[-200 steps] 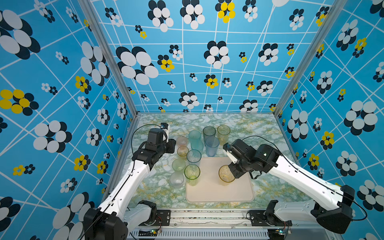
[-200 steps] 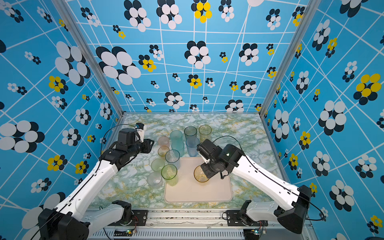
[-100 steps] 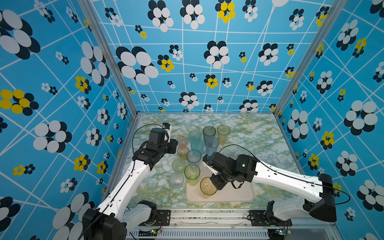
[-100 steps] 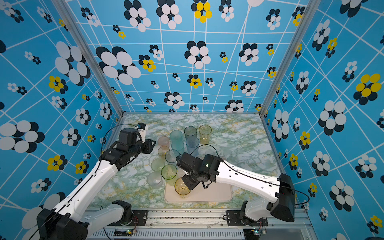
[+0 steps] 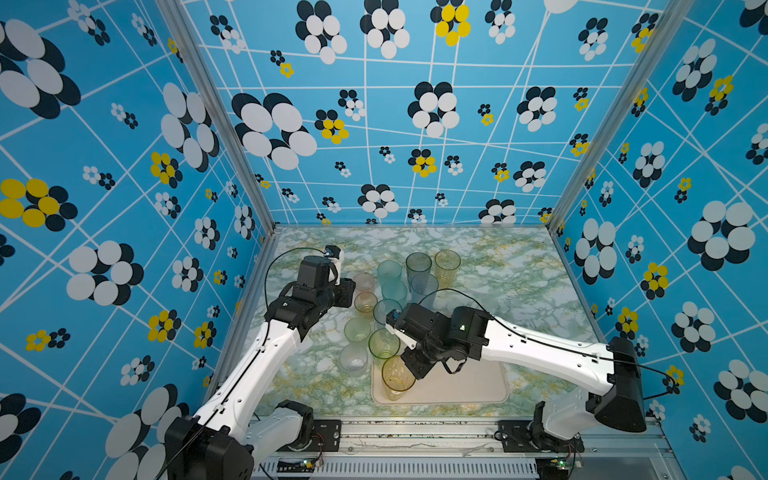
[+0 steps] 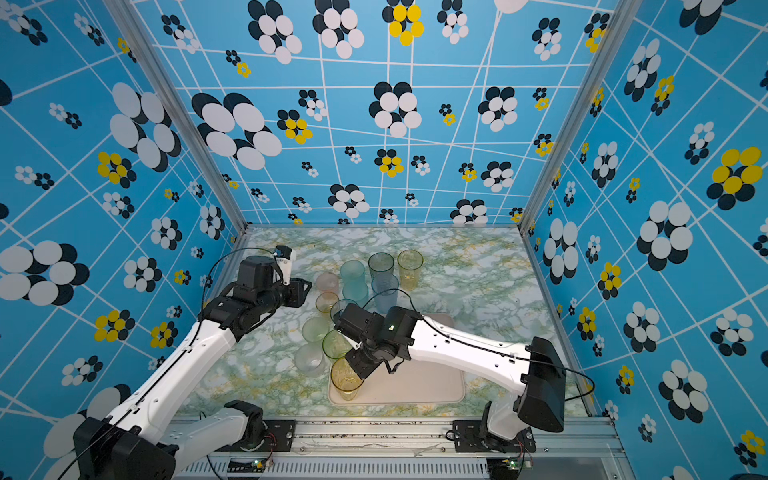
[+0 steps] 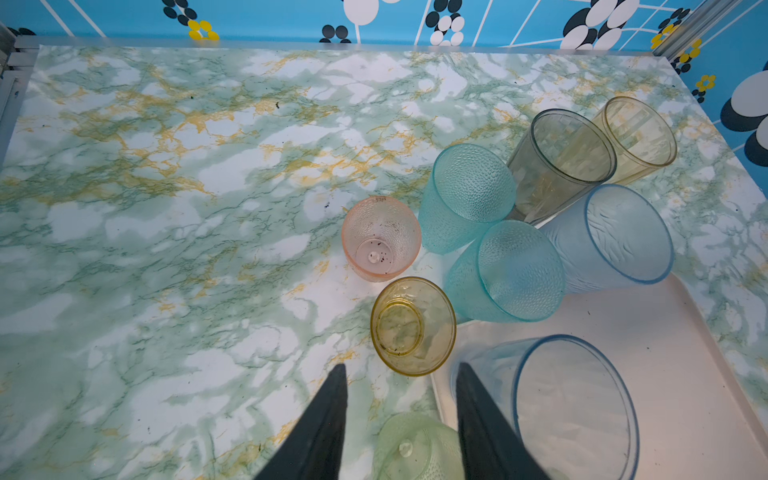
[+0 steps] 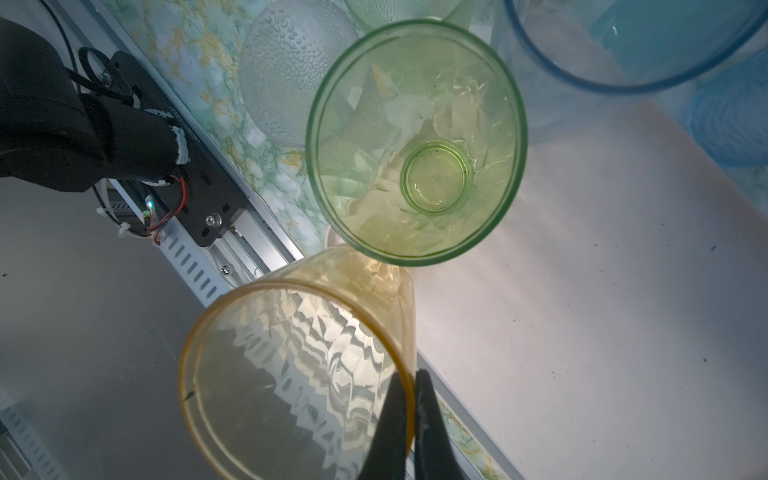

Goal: Place the glasses into the tray
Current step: 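Lower the yellow cup onto the tray beside the green cup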

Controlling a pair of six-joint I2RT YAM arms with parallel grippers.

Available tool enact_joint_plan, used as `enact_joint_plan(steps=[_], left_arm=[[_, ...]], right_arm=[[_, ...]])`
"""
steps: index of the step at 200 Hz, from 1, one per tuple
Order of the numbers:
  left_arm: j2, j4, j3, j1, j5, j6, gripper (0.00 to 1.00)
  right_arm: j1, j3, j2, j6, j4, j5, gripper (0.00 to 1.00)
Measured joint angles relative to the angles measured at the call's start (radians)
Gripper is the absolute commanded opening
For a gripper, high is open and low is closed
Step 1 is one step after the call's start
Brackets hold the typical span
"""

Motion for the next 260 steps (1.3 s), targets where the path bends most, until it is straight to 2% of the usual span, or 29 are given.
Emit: enact_joint_plan(steps=[260], left_arm=[[0.0, 0.0, 0.0, 0.002, 0.0, 0.005, 0.45]], right_arm=[[0.0, 0.082, 0.141, -0.039, 0.003, -0.017, 0.0]])
